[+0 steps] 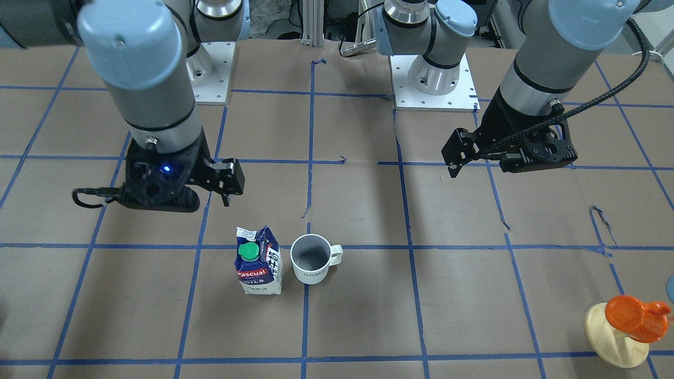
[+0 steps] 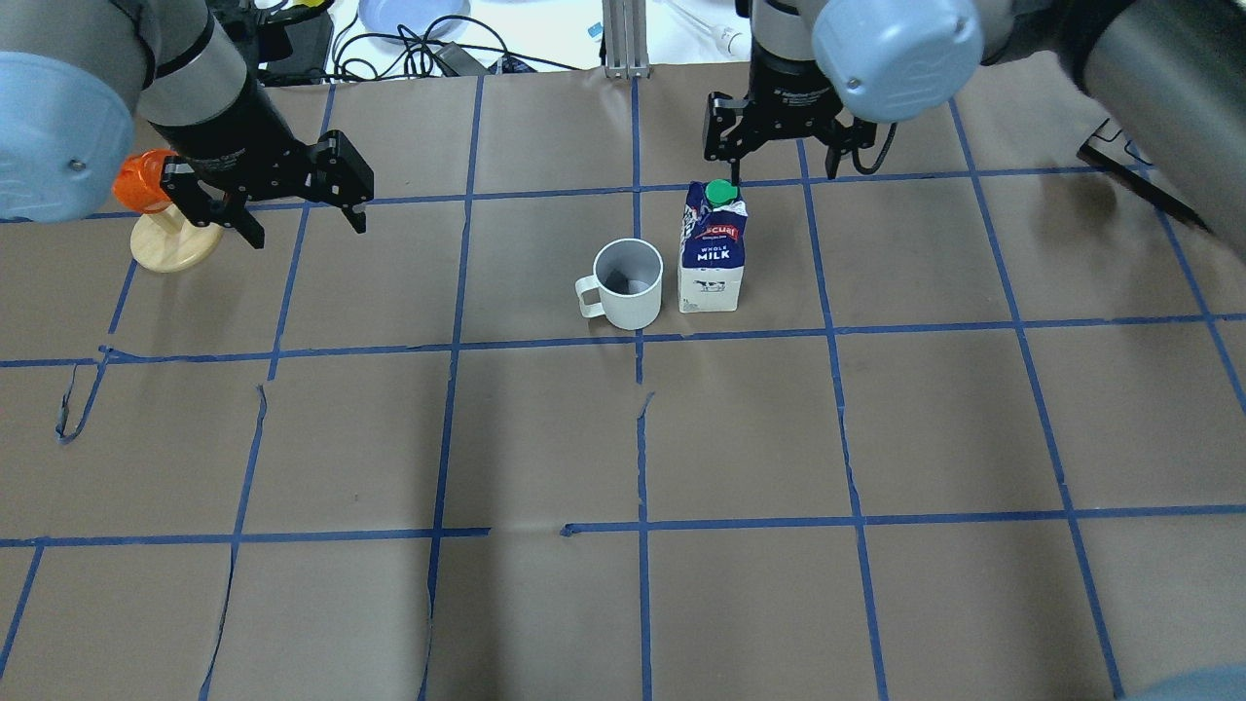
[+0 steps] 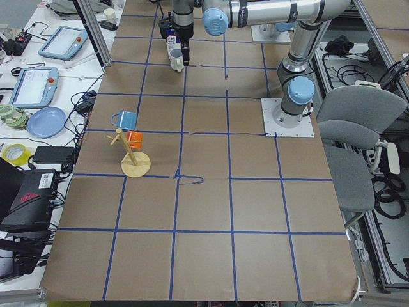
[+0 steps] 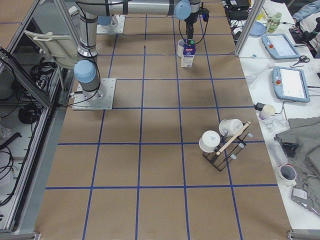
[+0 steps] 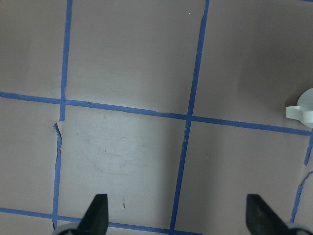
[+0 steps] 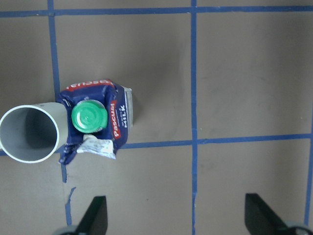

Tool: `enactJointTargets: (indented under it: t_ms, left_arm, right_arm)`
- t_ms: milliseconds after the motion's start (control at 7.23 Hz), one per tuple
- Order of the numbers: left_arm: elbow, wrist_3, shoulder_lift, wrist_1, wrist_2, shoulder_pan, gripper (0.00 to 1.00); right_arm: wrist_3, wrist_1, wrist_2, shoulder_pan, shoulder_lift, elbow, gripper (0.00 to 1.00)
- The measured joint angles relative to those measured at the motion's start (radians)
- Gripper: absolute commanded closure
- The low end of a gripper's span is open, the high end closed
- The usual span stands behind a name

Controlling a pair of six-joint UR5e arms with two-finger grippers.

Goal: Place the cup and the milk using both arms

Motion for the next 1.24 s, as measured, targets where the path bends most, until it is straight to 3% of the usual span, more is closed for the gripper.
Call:
enactJointTargets:
  t_ms: [415, 691, 1245]
  left_arm:
    - [0.005, 0.000, 0.011, -0.010, -0.009, -0.004, 0.00]
    - [0.002, 0.000, 0.026, -0.027, -0.011, -0.006, 0.00]
    - [0.002, 0.059, 0.042, -0.032, -0.021, -0.005, 0.00]
  right_arm:
    - [-0.037, 0.075, 0.019, -0.030, -0.119, 0.019, 0.00]
    - [-0.044, 0.007, 0.068, -0.028, -0.145, 0.053, 0.00]
    - [-0.046, -0.054, 0.049, -0.032, -0.153, 0.066, 0.00]
